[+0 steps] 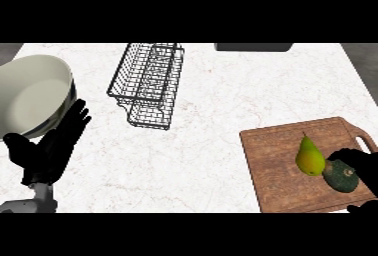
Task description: Pick the squash from the cutting board and place it in the tiered basket
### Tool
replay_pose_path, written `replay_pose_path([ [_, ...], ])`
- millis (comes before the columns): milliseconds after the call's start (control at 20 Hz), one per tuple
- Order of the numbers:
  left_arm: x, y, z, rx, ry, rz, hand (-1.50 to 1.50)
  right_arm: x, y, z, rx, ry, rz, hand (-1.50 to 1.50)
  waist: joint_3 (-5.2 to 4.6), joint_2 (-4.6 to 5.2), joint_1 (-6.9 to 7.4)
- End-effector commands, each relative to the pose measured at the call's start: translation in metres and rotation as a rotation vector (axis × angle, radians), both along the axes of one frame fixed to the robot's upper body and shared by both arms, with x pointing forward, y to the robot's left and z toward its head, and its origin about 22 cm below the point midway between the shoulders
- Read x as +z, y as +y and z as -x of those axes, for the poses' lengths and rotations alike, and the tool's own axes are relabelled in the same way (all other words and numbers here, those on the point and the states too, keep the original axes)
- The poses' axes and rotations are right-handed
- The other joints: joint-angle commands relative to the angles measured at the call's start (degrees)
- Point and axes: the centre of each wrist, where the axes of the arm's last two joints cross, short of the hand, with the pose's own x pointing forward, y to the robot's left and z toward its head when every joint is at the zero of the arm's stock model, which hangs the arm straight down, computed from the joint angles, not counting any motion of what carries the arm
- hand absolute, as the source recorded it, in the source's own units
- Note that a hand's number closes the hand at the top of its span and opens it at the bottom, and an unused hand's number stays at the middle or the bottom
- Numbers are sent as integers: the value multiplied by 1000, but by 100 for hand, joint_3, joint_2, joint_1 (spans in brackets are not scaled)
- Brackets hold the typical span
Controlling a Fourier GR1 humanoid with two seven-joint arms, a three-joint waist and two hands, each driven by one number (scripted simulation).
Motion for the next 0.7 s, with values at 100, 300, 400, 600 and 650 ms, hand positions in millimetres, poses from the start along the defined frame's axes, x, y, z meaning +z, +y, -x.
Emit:
replay_pose_path([
  [100, -4, 18, -9, -7, -7, 7, 0, -11, 36, -35, -33, -26, 12, 150, 80, 58, 45],
  [300, 4, -11, -2, -51, -15, -4, 0, 20, 64, -101, -144, -16, -2, 150, 84, 74, 245],
  [400, -4, -19, 2, -42, -7, 15, 0, 42, 59, -120, -147, -134, -57, 150, 84, 62, 164],
  [600, 7, -15, -5, -44, -16, 20, 0, 51, 68, -133, -137, -356, -259, 150, 92, 57, 140],
  [650, 0, -15, -3, -19, 0, 2, 0, 51, 82, -130, -122, -374, -324, 150, 88, 43, 74],
])
